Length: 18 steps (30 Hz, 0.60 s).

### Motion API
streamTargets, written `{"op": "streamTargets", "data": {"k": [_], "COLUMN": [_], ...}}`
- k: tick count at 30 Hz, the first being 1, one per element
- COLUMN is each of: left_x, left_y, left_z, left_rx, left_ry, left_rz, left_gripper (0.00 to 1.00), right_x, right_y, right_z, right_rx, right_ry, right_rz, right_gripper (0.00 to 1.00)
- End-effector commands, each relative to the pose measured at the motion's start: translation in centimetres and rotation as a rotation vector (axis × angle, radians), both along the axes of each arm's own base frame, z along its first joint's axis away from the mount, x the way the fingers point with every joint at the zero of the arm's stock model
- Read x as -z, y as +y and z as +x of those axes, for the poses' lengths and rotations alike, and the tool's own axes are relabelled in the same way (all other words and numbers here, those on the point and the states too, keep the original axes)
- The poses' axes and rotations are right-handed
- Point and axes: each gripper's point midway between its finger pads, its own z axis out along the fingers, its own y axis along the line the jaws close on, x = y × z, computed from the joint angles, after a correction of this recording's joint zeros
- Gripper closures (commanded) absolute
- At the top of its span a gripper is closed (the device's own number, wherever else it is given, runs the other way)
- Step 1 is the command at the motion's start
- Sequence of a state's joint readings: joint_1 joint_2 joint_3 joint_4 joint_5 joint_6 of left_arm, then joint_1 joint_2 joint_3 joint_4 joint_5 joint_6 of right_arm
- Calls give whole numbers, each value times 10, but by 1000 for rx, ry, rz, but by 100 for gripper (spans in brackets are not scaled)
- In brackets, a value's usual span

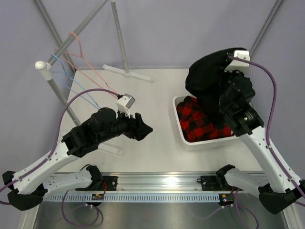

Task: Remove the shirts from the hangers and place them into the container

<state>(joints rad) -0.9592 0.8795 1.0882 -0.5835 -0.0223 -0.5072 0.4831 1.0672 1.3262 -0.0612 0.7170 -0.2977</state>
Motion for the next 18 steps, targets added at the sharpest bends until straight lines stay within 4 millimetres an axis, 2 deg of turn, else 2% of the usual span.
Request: {"op": "streamTargets", "data": {"k": [1, 3, 4, 6, 7, 10, 18], "left_x": [-12, -11, -7, -8, -4, -3, -3], "left_y": [-2, -1, -1, -3, -3, -7, -8], "left_z": [-3, -4, -5, -11, -11, -17, -26], "left_rx": [10, 8, 7, 32, 29, 52, 66], "left_ry": [-14, -8, -1, 6, 17, 33, 40], "left_rz": [-58, -63, -62, -85, -87, -104, -115], "left_gripper": [27, 27, 27, 27, 27, 27, 27], "right_x": [38, 60, 81, 99, 117, 150, 222], "right_y": [-17, -15, -14, -11, -11, -4, 32], "right_z": [-23, -24, -28, -33, -37, -40, -21], "right_rx": [61, 68, 71, 78, 78, 70, 42], "right_ry": [40, 95, 169, 217, 267, 354, 581], "right_rz": [191, 261, 257, 328, 330, 343, 399], "right_gripper": [100, 100, 100, 100, 100, 100, 100]}}
